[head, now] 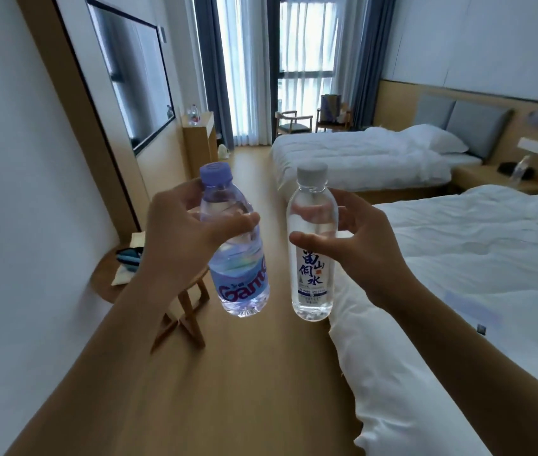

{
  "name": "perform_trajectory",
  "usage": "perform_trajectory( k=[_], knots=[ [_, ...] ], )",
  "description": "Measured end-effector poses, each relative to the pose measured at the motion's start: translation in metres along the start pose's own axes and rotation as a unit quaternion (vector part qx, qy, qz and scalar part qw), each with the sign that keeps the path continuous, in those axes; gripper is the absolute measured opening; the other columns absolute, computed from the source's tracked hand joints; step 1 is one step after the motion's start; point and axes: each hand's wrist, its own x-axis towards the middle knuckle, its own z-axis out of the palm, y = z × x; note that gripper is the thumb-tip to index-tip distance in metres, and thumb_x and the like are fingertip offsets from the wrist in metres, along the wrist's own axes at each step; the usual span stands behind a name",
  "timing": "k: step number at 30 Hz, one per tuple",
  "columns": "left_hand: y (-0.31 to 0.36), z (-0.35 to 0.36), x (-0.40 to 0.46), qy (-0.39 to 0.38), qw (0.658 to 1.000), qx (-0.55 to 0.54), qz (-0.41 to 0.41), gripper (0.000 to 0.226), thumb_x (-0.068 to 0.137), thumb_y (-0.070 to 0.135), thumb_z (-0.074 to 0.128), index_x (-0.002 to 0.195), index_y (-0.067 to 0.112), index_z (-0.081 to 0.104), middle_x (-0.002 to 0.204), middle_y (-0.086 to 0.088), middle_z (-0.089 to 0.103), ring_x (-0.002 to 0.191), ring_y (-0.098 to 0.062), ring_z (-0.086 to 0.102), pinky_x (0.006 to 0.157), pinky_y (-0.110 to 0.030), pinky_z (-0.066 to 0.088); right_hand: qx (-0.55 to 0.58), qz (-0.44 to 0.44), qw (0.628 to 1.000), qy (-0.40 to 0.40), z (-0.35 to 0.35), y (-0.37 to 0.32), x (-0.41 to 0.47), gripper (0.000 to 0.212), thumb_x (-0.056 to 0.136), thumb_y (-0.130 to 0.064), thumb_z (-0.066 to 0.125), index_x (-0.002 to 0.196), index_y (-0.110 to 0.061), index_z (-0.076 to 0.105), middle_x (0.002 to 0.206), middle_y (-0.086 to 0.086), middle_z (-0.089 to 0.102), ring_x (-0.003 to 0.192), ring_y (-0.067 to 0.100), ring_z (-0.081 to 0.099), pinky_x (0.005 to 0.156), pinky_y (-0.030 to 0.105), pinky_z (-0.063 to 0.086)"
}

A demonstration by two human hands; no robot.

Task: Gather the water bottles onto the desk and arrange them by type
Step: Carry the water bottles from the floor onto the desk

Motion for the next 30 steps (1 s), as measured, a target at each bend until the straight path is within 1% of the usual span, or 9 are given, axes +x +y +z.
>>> perform_trajectory(
  k=[3, 4, 7, 10, 14, 18, 20, 24, 30],
  knots=[
    [-0.037, 0.007, 0.066, -0.005, 1.000, -0.022, 0.013, 0.031, 0.066, 0.022, 0.089, 0.086, 0.036, 0.069, 0.078, 0.025, 0.073, 0.070, 0.002, 0.071, 0.060, -0.008, 0.050, -0.003, -0.008, 1.000, 0.015, 0.019, 0.014, 0.069, 0.072, 0.065, -0.040, 0.087, 0.131, -0.027, 0.059, 0.114, -0.009, 0.070, 0.097, 0.001, 0.068, 0.080, 0.015, 0.056],
    [-0.048, 0.007, 0.090, -0.008, 1.000, -0.021, 0.015, 0.031, 0.064, 0.029, 0.088, 0.087, 0.036, 0.069, 0.079, 0.026, 0.073, 0.071, 0.001, 0.071, 0.061, -0.009, 0.052, -0.003, -0.009, 1.000, 0.018, 0.026, 0.017, 0.093, 0.072, 0.066, -0.039, 0.087, 0.131, -0.026, 0.059, 0.114, -0.008, 0.070, 0.097, 0.001, 0.068, 0.079, 0.012, 0.055],
    [-0.082, 0.009, 0.158, -0.014, 1.000, 0.003, 0.023, 0.039, 0.059, 0.047, 0.082, 0.094, 0.035, 0.069, 0.082, 0.029, 0.072, 0.074, 0.004, 0.071, 0.065, -0.011, 0.054, 0.008, -0.010, 1.000, 0.024, 0.045, 0.026, 0.160, 0.069, 0.068, -0.034, 0.088, 0.131, -0.025, 0.059, 0.114, -0.004, 0.071, 0.100, 0.008, 0.069, 0.087, 0.027, 0.058],
    [-0.117, 0.013, 0.217, -0.014, 1.000, 0.016, 0.021, 0.046, 0.058, 0.053, 0.079, 0.098, 0.035, 0.069, 0.087, 0.026, 0.072, 0.077, 0.004, 0.070, 0.072, -0.022, 0.056, 0.017, -0.020, 0.999, 0.033, 0.061, 0.041, 0.218, 0.062, 0.070, -0.032, 0.087, 0.127, -0.026, 0.063, 0.110, -0.006, 0.073, 0.098, 0.006, 0.070, 0.086, 0.027, 0.058],
    [-0.164, 0.022, 0.281, -0.003, 1.000, 0.002, 0.015, 0.034, 0.056, 0.050, 0.080, 0.087, 0.042, 0.068, 0.080, 0.030, 0.071, 0.072, 0.006, 0.070, 0.061, -0.007, 0.050, 0.027, -0.009, 0.999, 0.026, 0.078, 0.069, 0.289, 0.058, 0.069, -0.032, 0.086, 0.124, -0.027, 0.065, 0.108, -0.005, 0.074, 0.096, 0.010, 0.071, 0.087, 0.038, 0.059],
    [-0.223, 0.039, 0.347, 0.000, 1.000, 0.012, 0.011, 0.030, 0.060, 0.042, 0.088, 0.083, 0.043, 0.069, 0.081, 0.027, 0.072, 0.071, 0.003, 0.071, 0.061, -0.007, 0.050, 0.035, -0.010, 0.999, 0.008, 0.097, 0.105, 0.373, 0.063, 0.068, -0.032, 0.086, 0.127, -0.026, 0.063, 0.110, -0.003, 0.074, 0.098, 0.014, 0.071, 0.089, 0.042, 0.059],
    [-0.256, 0.051, 0.384, 0.002, 1.000, 0.016, 0.008, 0.031, 0.062, 0.037, 0.091, 0.084, 0.042, 0.070, 0.082, 0.023, 0.074, 0.072, 0.000, 0.072, 0.061, -0.008, 0.051, 0.027, -0.018, 0.999, -0.002, 0.106, 0.127, 0.420, 0.066, 0.066, -0.037, 0.086, 0.127, -0.028, 0.063, 0.110, -0.004, 0.073, 0.098, 0.011, 0.071, 0.086, 0.038, 0.060],
    [-0.309, 0.079, 0.471, 0.017, 1.000, 0.024, 0.000, 0.041, 0.052, 0.057, 0.088, 0.084, 0.042, 0.069, 0.081, 0.028, 0.072, 0.073, 0.006, 0.070, 0.058, -0.005, 0.048, 0.028, -0.039, 0.999, -0.015, 0.120, 0.167, 0.524, 0.079, 0.054, -0.053, 0.080, 0.128, -0.030, 0.063, 0.110, -0.009, 0.073, 0.094, 0.001, 0.069, 0.071, 0.011, 0.055],
    [-0.379, 0.113, 0.604, 0.038, 0.998, 0.041, -0.005, 0.037, 0.061, 0.041, 0.088, 0.093, 0.030, 0.074, 0.084, 0.017, 0.075, 0.075, 0.000, 0.071, 0.066, -0.014, 0.055, 0.015, -0.064, 0.998, -0.024, 0.128, 0.213, 0.682, 0.083, 0.055, -0.056, 0.077, 0.132, -0.031, 0.059, 0.115, -0.011, 0.071, 0.100, 0.002, 0.067, 0.070, 0.002, 0.049]
  ],
)
